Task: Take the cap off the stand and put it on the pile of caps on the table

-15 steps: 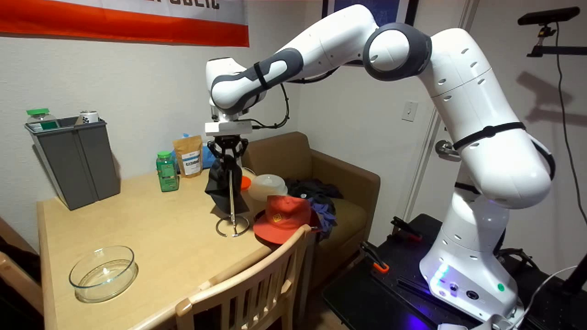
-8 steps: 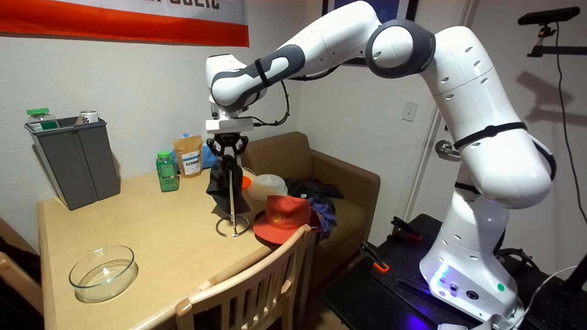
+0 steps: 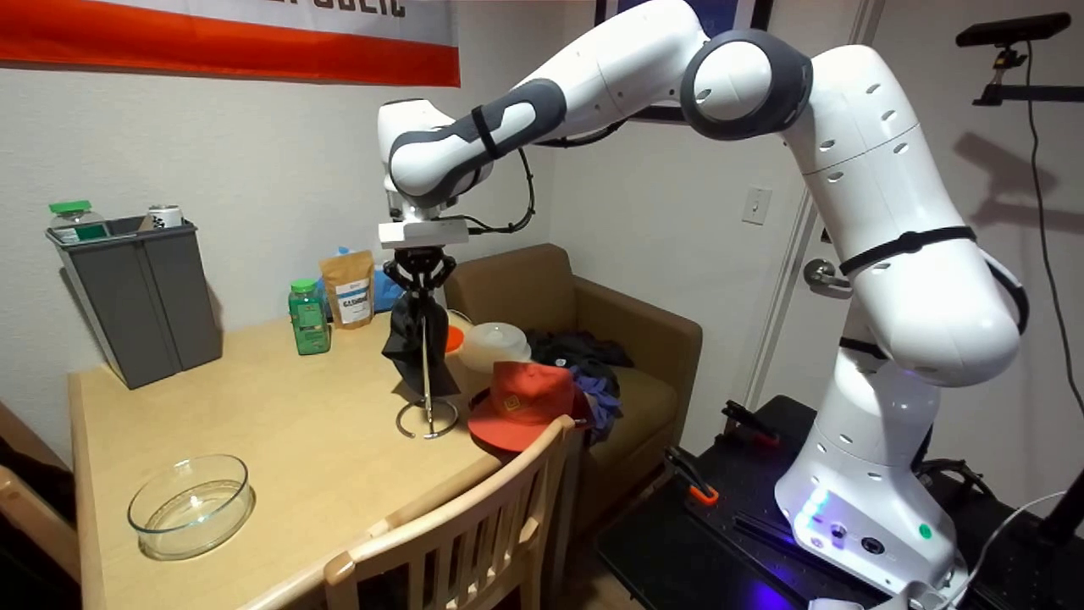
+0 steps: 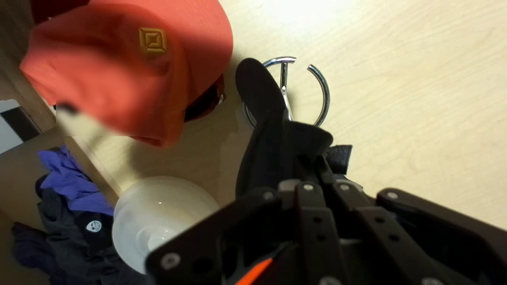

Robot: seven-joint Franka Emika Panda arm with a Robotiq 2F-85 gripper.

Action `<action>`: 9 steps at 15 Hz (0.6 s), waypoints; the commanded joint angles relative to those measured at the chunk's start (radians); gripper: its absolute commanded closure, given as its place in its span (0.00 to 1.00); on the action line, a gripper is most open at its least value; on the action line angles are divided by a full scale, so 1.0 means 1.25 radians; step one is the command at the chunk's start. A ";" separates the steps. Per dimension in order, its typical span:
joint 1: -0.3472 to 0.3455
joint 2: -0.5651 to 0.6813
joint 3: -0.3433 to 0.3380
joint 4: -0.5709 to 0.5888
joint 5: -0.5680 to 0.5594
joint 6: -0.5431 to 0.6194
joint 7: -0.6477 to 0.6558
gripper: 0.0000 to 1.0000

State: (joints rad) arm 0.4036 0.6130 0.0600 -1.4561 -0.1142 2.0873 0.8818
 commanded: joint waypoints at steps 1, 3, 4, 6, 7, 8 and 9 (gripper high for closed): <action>-0.002 -0.042 0.003 -0.046 -0.007 0.009 -0.015 0.99; -0.002 -0.054 0.002 -0.058 -0.008 0.011 -0.014 0.99; -0.003 -0.065 0.001 -0.067 -0.009 0.012 -0.012 0.99; -0.004 -0.096 0.002 -0.089 -0.010 0.012 -0.011 0.99; -0.004 -0.117 0.002 -0.104 -0.012 0.010 -0.011 0.99; -0.005 -0.134 0.003 -0.115 -0.014 0.008 -0.011 0.99; -0.005 -0.153 0.005 -0.126 -0.016 0.005 -0.011 0.99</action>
State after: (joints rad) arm 0.4031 0.5352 0.0601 -1.5116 -0.1147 2.0873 0.8817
